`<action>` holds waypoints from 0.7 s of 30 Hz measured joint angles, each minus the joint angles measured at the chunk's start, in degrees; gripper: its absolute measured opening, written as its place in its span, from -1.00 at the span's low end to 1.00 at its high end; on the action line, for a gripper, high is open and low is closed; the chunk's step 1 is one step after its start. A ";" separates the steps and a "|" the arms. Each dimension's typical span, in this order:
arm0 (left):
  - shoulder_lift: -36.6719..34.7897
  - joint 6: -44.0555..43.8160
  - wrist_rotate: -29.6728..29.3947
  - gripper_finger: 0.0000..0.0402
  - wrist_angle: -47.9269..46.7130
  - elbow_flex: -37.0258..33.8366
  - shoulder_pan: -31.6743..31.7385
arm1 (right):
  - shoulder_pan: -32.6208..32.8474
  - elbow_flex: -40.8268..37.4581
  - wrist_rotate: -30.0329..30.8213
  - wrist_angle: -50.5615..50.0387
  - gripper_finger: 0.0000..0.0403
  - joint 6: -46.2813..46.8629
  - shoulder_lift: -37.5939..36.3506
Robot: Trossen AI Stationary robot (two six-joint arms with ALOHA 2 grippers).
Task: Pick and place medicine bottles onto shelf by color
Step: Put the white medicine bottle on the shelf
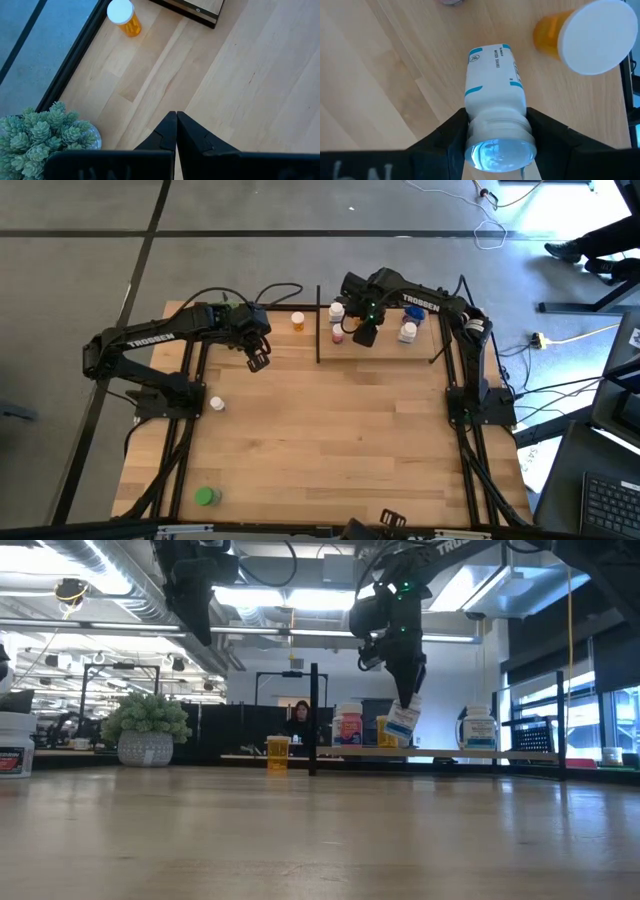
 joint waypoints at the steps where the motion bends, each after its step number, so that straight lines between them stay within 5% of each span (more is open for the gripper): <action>1: 0.00 0.00 -0.02 -1.00 0.00 0.00 0.00 | 0.00 0.00 -0.12 0.00 -0.11 -0.04 0.00; 21: 0.00 6.44 2.60 -1.00 3.54 -0.02 -0.02 | 0.02 0.00 -0.97 0.14 -0.09 -0.28 0.00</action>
